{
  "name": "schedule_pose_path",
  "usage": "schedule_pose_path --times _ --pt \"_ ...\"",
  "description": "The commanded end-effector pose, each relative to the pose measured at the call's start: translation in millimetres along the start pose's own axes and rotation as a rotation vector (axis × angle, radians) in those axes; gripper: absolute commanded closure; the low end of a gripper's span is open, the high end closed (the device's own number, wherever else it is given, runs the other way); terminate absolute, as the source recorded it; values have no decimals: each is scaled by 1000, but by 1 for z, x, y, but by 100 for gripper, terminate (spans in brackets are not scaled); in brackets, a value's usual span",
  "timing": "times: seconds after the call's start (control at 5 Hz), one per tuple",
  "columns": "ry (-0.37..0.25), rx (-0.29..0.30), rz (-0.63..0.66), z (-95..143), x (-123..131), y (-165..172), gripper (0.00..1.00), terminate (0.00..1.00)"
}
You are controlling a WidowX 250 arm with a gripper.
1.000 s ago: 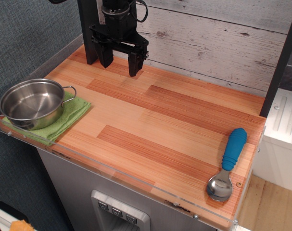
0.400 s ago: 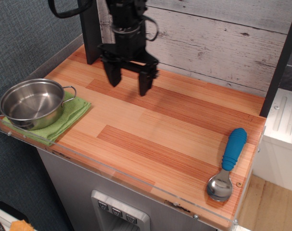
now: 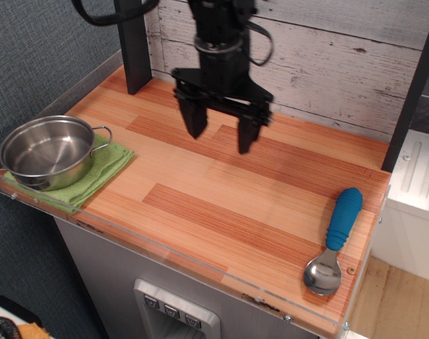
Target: Move the spoon above the pot and a bit to the right.
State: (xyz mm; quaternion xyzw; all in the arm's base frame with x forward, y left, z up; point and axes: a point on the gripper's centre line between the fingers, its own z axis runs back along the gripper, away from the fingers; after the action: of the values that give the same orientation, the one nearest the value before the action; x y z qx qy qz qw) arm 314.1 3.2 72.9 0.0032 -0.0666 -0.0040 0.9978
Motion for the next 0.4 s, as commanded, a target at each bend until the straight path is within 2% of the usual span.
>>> schedule_pose_path --times 0.0,0.2 --pt "-23 -31 -46 5 0 -47 0 0" --pt "-40 -45 -78 -2 1 -73 0 0"
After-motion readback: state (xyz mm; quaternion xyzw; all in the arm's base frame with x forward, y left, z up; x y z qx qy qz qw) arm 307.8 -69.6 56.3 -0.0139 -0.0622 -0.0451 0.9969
